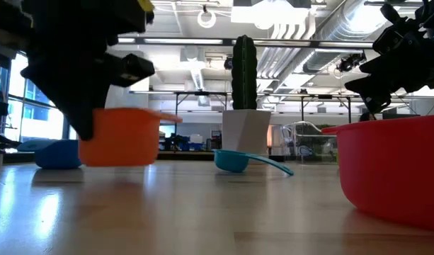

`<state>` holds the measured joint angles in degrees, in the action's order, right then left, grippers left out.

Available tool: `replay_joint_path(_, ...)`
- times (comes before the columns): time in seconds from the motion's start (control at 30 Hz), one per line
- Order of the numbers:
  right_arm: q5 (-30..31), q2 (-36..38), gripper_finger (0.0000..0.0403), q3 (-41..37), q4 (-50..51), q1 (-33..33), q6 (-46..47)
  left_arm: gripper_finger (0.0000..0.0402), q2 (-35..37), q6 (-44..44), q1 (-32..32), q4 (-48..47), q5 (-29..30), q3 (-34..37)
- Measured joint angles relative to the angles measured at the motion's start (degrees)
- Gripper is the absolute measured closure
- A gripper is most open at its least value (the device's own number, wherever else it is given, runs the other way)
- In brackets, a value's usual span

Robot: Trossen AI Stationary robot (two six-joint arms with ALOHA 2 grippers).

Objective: Nest measuring cups in basket
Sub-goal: Move the orange measuring cup to the center of the table

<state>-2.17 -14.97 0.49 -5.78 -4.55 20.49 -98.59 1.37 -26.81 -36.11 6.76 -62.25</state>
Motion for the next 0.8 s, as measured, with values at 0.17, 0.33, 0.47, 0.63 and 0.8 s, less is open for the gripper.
replay_joint_path(0.17, 0.0, 0.0, 0.0215, 0.0, 0.0, 0.0, 0.0, 0.0396, -2.6, -0.1, 0.6, 0.1, 0.2, 0.0)
replay_joint_path(0.33, 0.0, 0.0, 0.0215, 0.0, 0.0, 0.0, 0.0, 0.0396, -3.3, -0.1, 0.9, 0.7, 0.5, -0.2)
replay_joint_path(0.47, 0.0, 0.0, 0.0215, 0.0, 0.2, 0.0, 0.0, 0.0396, -3.5, -0.1, 0.9, 1.8, 2.3, -0.1)
replay_joint_path(0.63, 0.0, 0.0, 0.0215, 0.0, 0.4, 0.0, 0.0, 0.0396, -3.5, -0.1, 0.9, 2.4, 3.1, -0.1)
replay_joint_path(0.8, 0.0, 0.0, 0.0215, 0.0, 0.4, 0.0, 0.0, 0.0372, -3.7, -2.4, 0.9, 3.2, 2.6, 0.1)
